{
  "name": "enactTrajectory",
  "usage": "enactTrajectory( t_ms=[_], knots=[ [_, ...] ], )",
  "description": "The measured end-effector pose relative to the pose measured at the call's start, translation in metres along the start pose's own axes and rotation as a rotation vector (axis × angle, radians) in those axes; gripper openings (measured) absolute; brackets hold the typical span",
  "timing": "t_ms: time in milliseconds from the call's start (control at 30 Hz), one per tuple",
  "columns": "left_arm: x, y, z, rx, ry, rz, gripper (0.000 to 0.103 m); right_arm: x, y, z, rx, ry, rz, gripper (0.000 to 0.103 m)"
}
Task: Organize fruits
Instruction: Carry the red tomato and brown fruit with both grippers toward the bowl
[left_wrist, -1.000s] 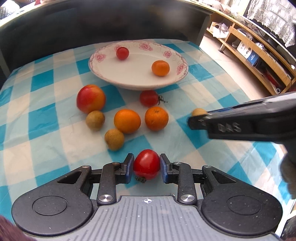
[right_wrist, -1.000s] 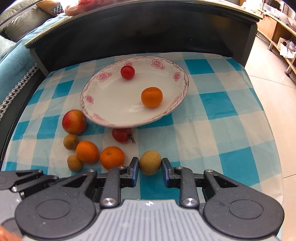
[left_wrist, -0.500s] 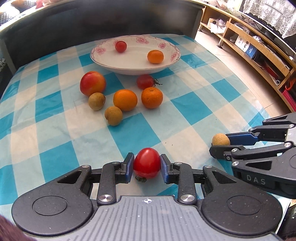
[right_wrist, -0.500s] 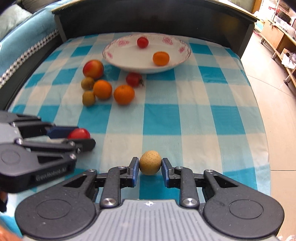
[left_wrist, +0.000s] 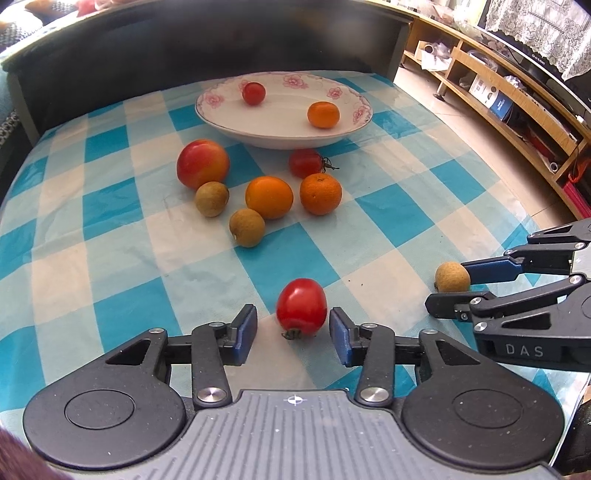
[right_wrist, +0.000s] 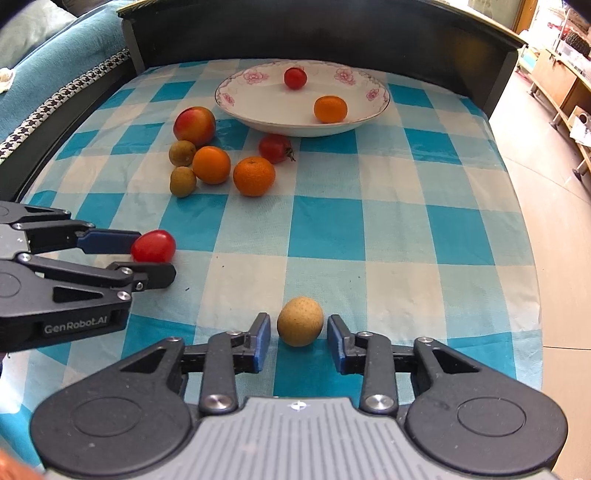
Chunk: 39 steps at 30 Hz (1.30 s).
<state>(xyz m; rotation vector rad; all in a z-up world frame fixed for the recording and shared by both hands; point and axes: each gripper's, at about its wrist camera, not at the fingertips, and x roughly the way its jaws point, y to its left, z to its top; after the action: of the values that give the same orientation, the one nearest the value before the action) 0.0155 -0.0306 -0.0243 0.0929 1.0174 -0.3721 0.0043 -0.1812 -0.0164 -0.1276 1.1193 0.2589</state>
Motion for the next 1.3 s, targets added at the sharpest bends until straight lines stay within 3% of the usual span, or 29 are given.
enactTrajectory(
  t_ms=[167, 600, 733, 867, 933, 1300],
  knots=[
    [0.0031, -0.0057, 0.0018, 0.039, -0.008, 0.003, 0.057, 0.0014, 0.0028, 0.0008, -0.025, -0.013, -0.004, 0.04],
    [0.0062, -0.0075, 0.0016, 0.097, -0.018, 0.023, 0.055, 0.0005, 0.0011, -0.0007, -0.031, -0.022, 0.01, 0.04],
    [0.0063, -0.0065, 0.0016, 0.097, -0.023, 0.026, 0.048, 0.0011, 0.0007, -0.0009, -0.029, -0.033, -0.001, 0.04],
    [0.0055, -0.0043, 0.0012, 0.087, -0.02, 0.023, 0.04, 0.0001, -0.0031, 0.0003, -0.001, -0.04, -0.001, 0.03],
    [0.005, -0.004, 0.0011, 0.087, -0.017, 0.02, 0.038, 0.0005, -0.0016, 0.0007, -0.005, -0.036, -0.008, 0.03],
    [0.0053, -0.0028, 0.002, 0.071, -0.013, 0.015, 0.037, 0.0005, 0.0015, 0.0049, -0.005, -0.034, -0.032, 0.029]
  ],
)
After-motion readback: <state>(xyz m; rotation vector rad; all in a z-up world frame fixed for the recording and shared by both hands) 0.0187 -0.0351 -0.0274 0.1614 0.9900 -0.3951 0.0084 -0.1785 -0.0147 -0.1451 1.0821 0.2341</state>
